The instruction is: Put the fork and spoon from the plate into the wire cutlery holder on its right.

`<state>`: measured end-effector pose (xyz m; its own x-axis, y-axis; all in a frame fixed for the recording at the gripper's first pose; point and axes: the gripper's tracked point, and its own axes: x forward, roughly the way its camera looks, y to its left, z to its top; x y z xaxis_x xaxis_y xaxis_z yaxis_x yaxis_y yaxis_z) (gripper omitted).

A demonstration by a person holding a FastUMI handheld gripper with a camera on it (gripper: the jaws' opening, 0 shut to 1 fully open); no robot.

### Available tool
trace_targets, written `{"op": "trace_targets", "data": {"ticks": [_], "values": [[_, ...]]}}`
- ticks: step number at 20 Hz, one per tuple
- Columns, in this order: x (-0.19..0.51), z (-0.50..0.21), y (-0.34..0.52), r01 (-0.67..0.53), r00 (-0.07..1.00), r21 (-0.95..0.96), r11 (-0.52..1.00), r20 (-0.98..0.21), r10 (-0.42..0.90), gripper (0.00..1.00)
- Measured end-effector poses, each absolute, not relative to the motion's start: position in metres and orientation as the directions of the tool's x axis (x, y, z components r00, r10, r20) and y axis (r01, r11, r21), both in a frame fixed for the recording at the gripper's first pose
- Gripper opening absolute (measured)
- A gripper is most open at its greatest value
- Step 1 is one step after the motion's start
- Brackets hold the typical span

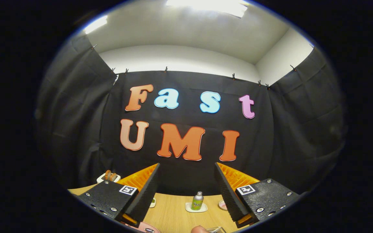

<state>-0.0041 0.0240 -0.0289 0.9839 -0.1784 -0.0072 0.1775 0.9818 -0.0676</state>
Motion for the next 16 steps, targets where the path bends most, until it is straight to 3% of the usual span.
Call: {"op": "trace_targets", "data": {"ticks": [10, 16], "values": [[-0.012, -0.088, 0.062, 0.212, 0.964, -0.043, 0.976, -0.153, -0.216, 0.96], [-0.021, -0.150, 0.100, 0.168, 0.929, -0.002, 0.986, -0.335, -0.159, 0.95]]}}
